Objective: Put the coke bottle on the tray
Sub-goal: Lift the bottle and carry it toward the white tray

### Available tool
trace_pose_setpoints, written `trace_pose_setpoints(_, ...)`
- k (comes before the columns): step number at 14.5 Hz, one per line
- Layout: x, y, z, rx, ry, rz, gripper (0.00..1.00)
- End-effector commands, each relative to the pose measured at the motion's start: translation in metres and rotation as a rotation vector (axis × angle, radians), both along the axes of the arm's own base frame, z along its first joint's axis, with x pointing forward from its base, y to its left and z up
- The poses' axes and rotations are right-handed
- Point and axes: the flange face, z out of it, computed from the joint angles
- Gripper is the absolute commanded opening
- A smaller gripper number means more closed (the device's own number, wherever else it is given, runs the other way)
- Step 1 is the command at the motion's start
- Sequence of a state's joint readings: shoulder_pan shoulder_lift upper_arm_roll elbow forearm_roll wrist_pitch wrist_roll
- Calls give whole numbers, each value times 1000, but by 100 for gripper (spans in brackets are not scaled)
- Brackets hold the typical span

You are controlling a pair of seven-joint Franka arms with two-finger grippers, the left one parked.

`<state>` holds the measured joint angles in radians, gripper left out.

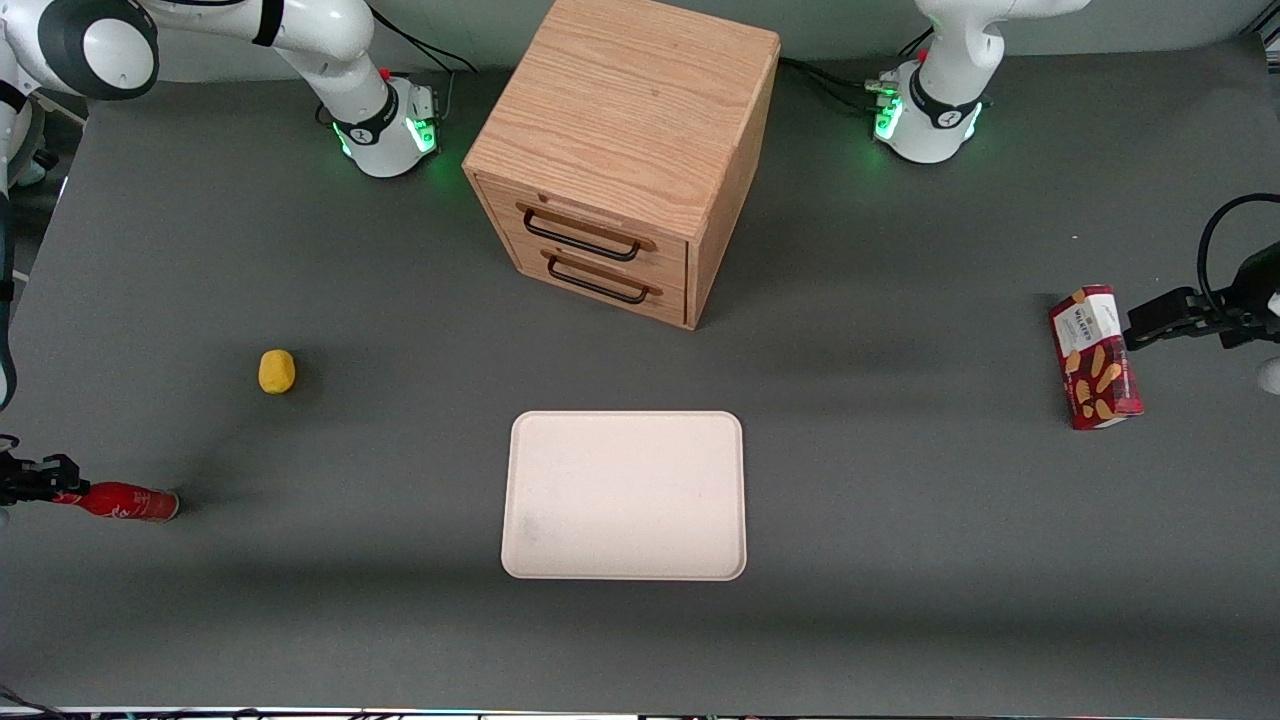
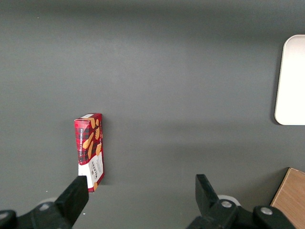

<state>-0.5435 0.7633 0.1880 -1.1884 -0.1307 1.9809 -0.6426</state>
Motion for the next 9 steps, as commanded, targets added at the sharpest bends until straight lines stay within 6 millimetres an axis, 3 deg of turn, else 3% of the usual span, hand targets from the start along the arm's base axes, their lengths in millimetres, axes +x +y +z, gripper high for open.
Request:
trace_pose_setpoints(1, -1, 0, 32, -40, -23, 44, 0)
trace_pose_setpoints(3, -7, 3, 53, -35, 0, 43, 0)
trace_pose_setpoints(9, -40, 18, 164, -62, 33, 40, 0)
